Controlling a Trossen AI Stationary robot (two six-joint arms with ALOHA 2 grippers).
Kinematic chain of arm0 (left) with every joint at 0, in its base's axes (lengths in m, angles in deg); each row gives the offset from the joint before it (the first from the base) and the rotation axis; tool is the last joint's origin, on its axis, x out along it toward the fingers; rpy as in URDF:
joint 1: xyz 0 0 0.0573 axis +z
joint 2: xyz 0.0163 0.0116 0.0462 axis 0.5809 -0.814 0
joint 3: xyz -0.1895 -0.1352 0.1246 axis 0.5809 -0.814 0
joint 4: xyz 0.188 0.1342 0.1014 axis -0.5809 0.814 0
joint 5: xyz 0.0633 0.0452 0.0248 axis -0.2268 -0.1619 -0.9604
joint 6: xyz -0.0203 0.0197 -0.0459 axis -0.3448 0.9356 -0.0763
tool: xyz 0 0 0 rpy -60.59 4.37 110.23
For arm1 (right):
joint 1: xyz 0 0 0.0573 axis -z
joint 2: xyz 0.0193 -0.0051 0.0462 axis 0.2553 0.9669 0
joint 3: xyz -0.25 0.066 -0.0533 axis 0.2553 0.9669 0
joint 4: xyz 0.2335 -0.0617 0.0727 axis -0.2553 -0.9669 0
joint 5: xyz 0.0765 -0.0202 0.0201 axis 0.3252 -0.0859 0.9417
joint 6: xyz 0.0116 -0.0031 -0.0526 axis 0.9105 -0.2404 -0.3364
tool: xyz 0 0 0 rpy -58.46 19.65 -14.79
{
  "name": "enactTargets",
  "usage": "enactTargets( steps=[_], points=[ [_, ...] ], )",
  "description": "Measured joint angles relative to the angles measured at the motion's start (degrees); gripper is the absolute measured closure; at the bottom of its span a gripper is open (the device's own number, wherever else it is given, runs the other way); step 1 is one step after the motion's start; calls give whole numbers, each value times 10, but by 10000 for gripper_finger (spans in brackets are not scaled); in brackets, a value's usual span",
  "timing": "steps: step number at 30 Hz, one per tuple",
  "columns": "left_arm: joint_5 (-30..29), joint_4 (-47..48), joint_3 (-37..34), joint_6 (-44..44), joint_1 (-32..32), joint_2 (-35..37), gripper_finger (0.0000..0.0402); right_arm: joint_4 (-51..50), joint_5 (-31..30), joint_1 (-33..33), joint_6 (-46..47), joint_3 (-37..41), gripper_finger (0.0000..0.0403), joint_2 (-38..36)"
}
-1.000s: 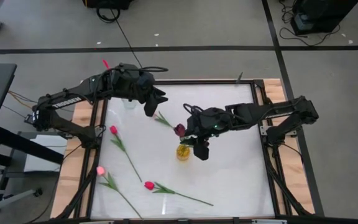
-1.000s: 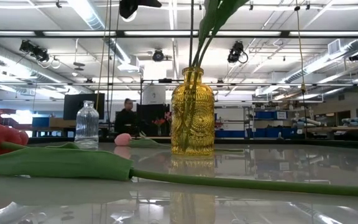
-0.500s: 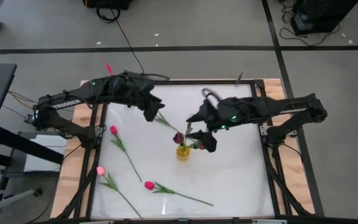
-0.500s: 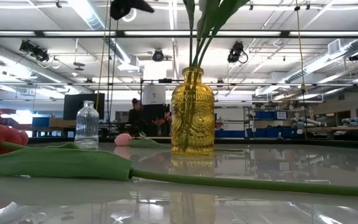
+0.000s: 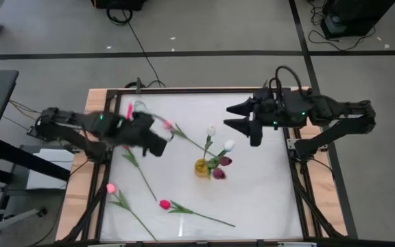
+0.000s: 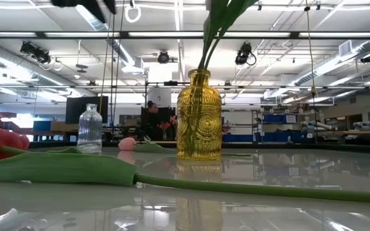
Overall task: Sort flowers into vase by color
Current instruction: Put the top pink tulip into the transparent flower vase
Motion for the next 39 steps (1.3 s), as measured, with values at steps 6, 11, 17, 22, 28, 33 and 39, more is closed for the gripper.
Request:
enactTargets(
  steps=[6,11,17,22,28,33,39],
  points=[
    [-57,94,0,-262,-122,-51,247,-2,0,-16,8,0,106,1],
    [-43,95,0,-360,-174,-105,247,0,0,-27,3,0,106,14],
    [5,61,0,-386,-196,-175,247,16,-47,-52,-25,0,106,11],
    [43,75,0,-346,-199,-196,247,23,-90,-76,-37,0,106,-5],
    [43,131,0,-281,-163,-153,247,41,-90,-79,-39,0,106,-17],
    [38,148,0,-202,-96,-117,247,53,-90,-79,-39,0,106,-16],
    [36,46,0,77,36,-119,247,53,-88,-71,-35,0,106,-14]
  ],
)
